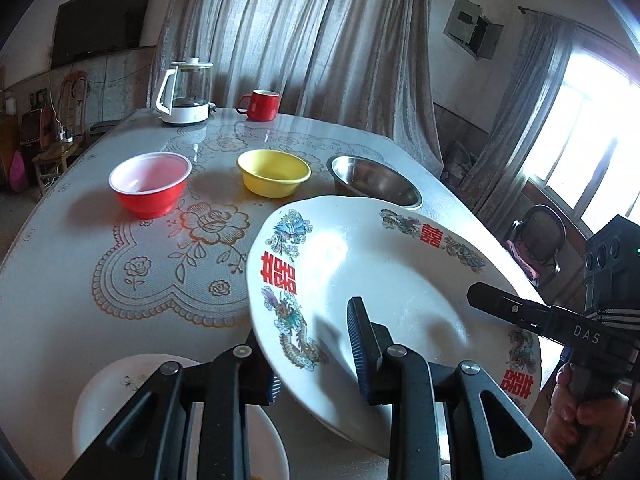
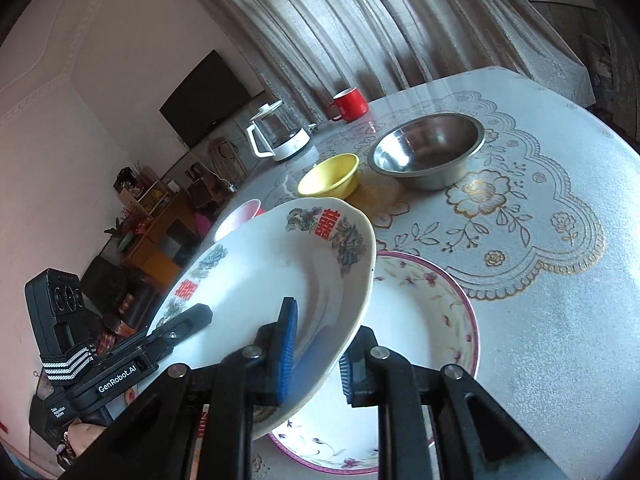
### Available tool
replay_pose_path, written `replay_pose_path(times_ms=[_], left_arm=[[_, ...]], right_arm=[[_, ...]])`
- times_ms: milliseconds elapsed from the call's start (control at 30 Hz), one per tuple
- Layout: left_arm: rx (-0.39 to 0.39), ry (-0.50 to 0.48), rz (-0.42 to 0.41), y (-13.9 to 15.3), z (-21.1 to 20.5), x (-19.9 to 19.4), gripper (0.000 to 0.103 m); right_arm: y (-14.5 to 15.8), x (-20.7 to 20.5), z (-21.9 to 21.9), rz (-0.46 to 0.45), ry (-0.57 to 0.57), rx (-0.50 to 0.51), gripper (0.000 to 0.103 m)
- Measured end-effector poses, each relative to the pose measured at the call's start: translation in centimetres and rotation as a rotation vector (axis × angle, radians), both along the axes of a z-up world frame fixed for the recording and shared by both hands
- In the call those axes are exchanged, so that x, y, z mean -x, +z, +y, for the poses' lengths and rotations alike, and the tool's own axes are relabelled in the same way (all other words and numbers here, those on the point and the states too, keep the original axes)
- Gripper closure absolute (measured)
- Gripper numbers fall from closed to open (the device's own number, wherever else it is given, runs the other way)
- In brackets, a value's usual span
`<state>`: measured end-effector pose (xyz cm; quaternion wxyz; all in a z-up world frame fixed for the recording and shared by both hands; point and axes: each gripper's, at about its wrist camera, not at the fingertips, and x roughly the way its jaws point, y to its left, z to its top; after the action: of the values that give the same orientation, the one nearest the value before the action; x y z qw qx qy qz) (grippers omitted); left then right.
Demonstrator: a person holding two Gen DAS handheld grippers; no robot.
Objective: Organize plates and bowls
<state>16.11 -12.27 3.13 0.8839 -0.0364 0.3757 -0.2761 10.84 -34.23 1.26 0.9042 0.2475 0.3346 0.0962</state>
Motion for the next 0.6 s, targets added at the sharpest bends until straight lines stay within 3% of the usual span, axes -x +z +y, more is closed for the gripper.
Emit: replay_pose_path(times_ms=[267,600], left_arm=[[-0.036,-0.019,0.05,-2.6,-3.1,0.0,0.073],[-0.066,0.003,0.104,-4.7,-3.9,-0.7,0.073]], right_arm=[[-2.8,1.1,-2.9,0.04,-0.042,-0.018,0.085],[-4.6,0.6,-3.7,0.072,-0.042,-0.008,0.085]])
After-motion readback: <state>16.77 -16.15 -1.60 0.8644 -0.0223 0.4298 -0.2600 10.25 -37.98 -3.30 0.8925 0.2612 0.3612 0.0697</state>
